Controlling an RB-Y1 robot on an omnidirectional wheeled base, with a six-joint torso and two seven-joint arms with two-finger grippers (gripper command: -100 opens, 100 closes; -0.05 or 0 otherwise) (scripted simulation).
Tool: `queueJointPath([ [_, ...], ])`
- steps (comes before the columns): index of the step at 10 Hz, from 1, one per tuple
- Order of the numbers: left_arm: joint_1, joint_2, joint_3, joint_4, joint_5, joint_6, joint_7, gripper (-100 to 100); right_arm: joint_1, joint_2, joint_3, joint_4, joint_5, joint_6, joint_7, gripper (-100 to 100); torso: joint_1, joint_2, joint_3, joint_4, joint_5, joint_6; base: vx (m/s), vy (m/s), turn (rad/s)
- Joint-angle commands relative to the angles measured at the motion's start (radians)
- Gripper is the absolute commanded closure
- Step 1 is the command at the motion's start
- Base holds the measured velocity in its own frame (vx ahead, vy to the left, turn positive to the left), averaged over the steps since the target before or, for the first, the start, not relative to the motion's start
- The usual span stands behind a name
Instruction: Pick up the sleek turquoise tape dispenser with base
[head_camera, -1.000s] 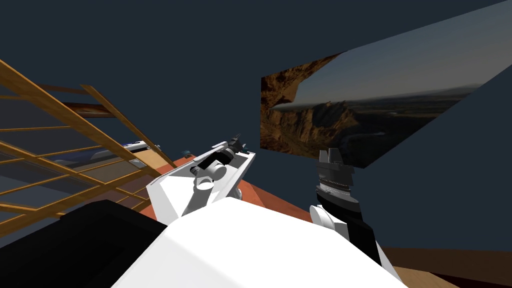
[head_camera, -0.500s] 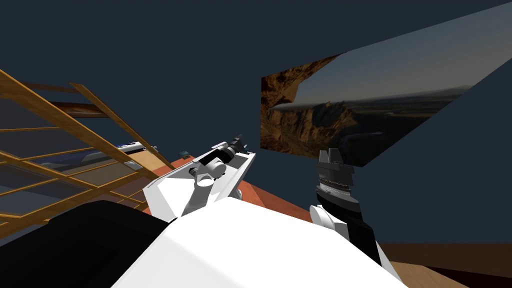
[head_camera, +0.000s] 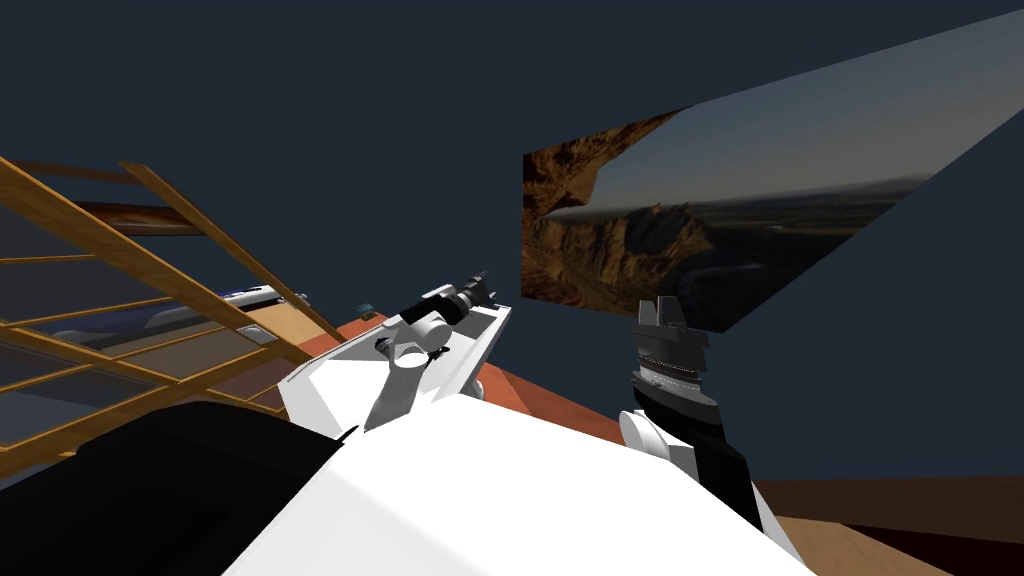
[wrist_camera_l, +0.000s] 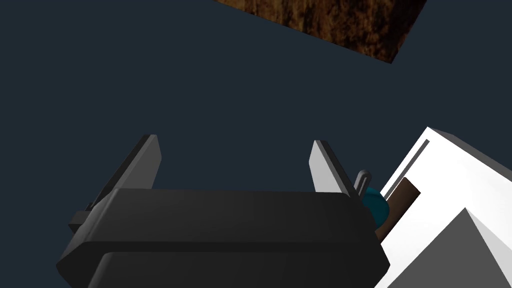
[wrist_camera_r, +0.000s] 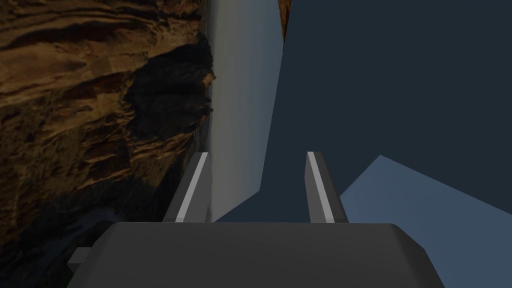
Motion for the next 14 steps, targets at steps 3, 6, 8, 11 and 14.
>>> queueJointPath([
  [3,-0.039,0.020,0.009,0.005,0.022,0.099,0.030,-100,0.000,0.000,0.000,0.000,0.000,0.000,0.000,0,0.000,0.001,0.000,0.000,0.000,0.000,0.009,0.024,-0.033],
  [6,-0.063,0.034,0.015,0.010,0.036,0.182,0.048,-100,0.000,0.000,0.000,0.000,0.000,0.000,0.000,0,0.000,0.000,0.000,0.000,0.000,0.000,0.016,0.025,-0.029],
  [8,-0.084,0.049,0.021,0.015,0.048,0.239,0.065,-100,0.000,0.000,0.000,0.000,0.000,0.000,0.000,0,0.000,-0.001,0.000,0.000,0.000,0.000,0.025,0.034,-0.058],
  [11,-0.105,0.064,0.026,0.020,0.058,0.319,0.082,-100,0.000,0.000,0.000,0.000,0.000,0.000,0.000,0,0.000,0.000,0.000,0.000,0.000,0.000,0.023,0.027,-0.031],
  [14,-0.123,0.078,0.031,0.027,0.067,0.394,0.097,-100,0.000,0.000,0.000,0.000,0.000,0.000,0.000,0,-0.001,0.000,0.000,0.000,0.000,0.000,0.027,0.022,-0.033],
])
